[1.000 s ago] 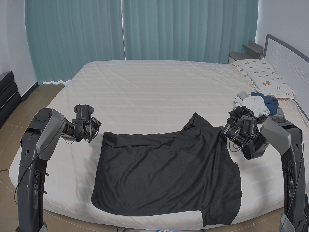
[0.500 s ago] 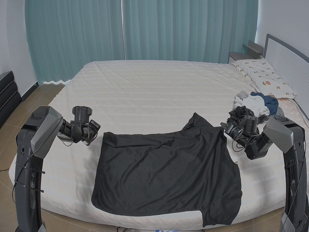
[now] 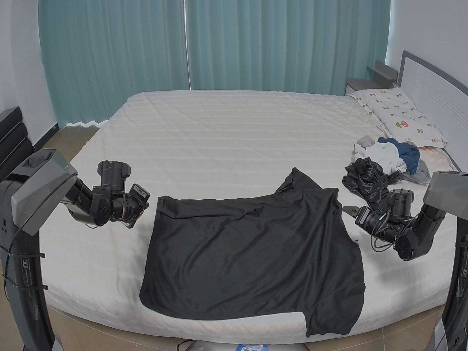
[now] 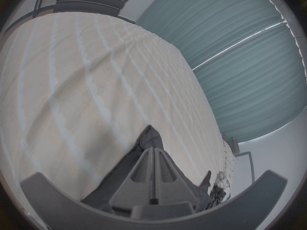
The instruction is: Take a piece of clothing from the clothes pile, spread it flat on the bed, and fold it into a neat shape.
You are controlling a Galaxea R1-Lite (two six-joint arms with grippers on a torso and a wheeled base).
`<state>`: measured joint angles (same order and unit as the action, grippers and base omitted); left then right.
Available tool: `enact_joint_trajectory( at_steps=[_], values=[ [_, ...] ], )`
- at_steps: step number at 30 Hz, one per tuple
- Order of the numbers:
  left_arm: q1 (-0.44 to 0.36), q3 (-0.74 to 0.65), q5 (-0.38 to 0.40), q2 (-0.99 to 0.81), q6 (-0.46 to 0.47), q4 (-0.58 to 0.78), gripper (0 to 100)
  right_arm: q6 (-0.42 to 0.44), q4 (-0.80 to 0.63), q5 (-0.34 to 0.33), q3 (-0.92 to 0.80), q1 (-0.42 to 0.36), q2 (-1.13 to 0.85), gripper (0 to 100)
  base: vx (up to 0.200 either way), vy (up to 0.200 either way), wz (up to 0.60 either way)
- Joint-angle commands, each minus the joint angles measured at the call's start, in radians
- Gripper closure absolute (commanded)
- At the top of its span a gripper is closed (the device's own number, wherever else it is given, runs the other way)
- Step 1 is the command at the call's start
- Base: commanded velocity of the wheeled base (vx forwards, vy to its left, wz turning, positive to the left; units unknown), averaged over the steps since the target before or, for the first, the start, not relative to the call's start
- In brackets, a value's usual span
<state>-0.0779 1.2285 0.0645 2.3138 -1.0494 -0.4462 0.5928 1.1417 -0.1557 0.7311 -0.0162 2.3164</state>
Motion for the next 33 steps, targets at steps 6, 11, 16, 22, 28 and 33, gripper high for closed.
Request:
enact_joint_trajectory(
  at_steps=[6,11,16,22,28,33],
  values=[
    [-0.069,-0.445,0.087,-0.24,0.008,-0.08,100,0.007,0.024,-0.013,-0.329,-0.001,-0.206,0,-0.167,0.0,0.0],
    [-0.141,-0.59,0.081,-0.235,0.012,-0.19,100,0.047,0.027,-0.061,-0.395,-0.002,-0.196,0,0.0,0.0,0.0],
    [-0.166,-0.615,0.06,-0.218,0.066,-0.204,100,0.081,0.049,-0.105,-0.412,0.001,-0.184,0,0.0,0.0,0.0],
    [-0.161,-0.627,-0.003,-0.189,0.104,-0.209,100,0.081,0.148,-0.107,-0.466,-0.001,-0.129,0,0.0,0.0,0.0],
    [-0.158,-0.638,-0.002,-0.188,0.107,-0.21,0,0.081,0.288,-0.107,-0.518,-0.007,-0.075,0,0.0,0.0,0.0],
    [-0.157,-0.65,-0.005,-0.186,0.109,-0.21,0,0.081,0.314,-0.107,-0.536,-0.011,-0.077,0,0.0,0.0,0.0]
  ],
)
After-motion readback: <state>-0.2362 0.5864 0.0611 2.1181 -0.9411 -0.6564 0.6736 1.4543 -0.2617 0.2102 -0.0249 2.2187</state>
